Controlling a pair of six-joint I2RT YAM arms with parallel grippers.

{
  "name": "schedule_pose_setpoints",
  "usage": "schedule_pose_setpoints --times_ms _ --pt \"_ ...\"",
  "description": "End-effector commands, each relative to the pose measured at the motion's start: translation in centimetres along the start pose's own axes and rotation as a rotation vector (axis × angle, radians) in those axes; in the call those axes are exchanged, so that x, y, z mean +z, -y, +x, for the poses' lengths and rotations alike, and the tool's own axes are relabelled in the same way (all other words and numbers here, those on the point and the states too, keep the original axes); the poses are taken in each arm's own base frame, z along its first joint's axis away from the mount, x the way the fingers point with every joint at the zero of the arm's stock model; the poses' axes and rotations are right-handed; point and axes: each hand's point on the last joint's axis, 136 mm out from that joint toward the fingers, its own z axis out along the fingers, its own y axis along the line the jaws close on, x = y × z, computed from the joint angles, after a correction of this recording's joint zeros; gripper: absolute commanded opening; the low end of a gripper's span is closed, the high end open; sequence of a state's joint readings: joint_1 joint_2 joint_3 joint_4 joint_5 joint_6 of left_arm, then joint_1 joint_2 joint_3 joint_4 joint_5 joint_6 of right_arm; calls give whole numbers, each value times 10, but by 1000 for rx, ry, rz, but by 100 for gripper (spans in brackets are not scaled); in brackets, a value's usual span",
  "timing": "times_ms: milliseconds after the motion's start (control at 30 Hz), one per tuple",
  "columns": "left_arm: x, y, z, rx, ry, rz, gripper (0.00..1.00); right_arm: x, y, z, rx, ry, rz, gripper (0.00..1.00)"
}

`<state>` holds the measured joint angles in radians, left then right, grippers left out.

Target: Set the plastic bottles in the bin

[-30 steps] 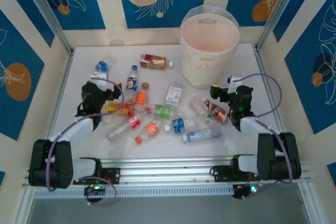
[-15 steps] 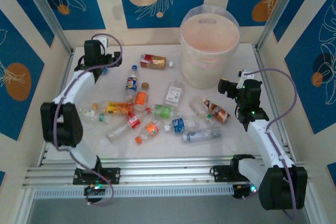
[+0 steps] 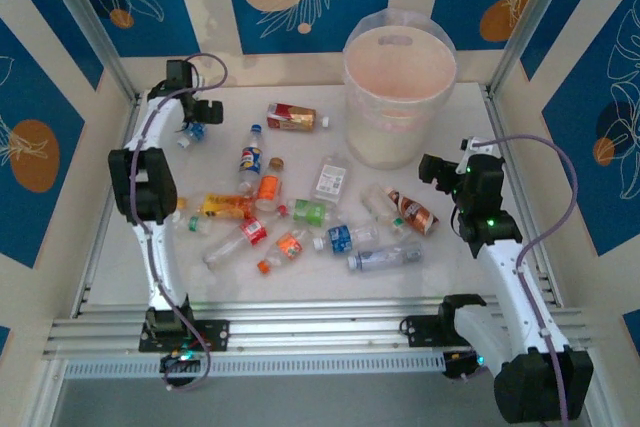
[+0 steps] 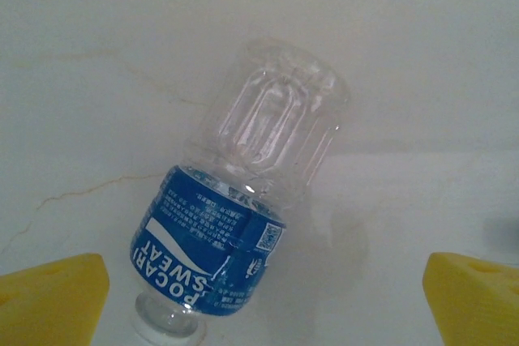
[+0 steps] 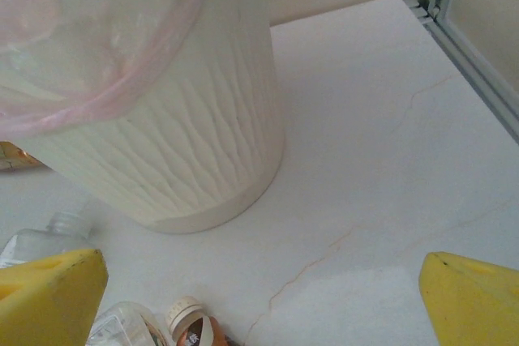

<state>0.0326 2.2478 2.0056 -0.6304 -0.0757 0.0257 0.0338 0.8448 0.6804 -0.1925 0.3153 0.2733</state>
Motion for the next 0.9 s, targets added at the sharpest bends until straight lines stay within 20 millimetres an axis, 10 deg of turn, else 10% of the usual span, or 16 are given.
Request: schedule_pose_setpoints --times_ms 0,567,867 --pt "10 -17 11 4 -73 14 99 -12 -2 -11 -6 34 5 99" --pt "64 -12 21 -46 -170 98 97 -22 -14 -26 -57 72 -12 99" --pt "77 -16 33 -83 -220 71 75 -19 -21 -26 -65 76 -30 99"
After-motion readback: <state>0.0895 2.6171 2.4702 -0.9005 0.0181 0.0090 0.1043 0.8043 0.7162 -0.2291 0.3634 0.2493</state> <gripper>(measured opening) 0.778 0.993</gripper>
